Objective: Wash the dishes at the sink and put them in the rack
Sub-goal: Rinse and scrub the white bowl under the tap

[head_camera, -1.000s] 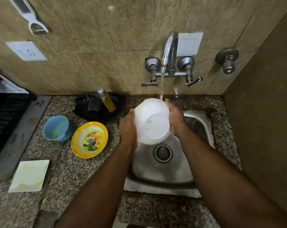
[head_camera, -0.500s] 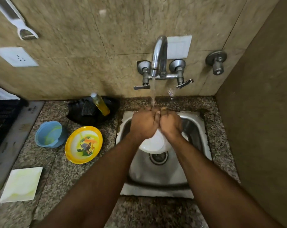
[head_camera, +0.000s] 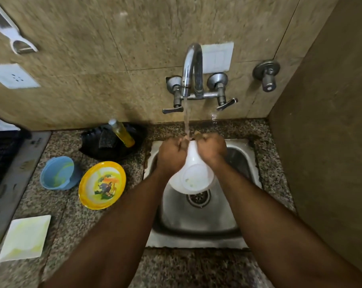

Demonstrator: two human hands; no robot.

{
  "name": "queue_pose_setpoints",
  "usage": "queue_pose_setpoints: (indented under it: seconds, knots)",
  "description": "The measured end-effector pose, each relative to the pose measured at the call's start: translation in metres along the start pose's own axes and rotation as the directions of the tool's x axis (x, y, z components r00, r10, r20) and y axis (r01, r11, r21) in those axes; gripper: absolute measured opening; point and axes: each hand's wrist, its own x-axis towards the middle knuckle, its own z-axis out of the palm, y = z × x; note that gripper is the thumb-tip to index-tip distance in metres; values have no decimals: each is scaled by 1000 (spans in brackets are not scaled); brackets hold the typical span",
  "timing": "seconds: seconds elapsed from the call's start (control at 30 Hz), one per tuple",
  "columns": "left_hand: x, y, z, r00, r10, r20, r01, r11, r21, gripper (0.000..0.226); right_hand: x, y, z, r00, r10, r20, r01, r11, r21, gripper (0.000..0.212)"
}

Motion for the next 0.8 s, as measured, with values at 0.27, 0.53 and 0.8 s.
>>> queue_pose_setpoints:
  seconds: [0.27,0.53,0.8]
  knots:
    - [-8,-2,-9,954,-261,-145,254,965,-65,54,-26,-16,10,913,-374,163,408,844,-349,44]
    - [-18,-4,-17,925,-293,-242,300,954,-8,60,1,-42,26,981,-76,178,108,978,-180,48]
    - [-18,-12,-24,835,-505,-218,449,855,-260,59,-22,-27,24,956,-273,106,281,957,-70,41]
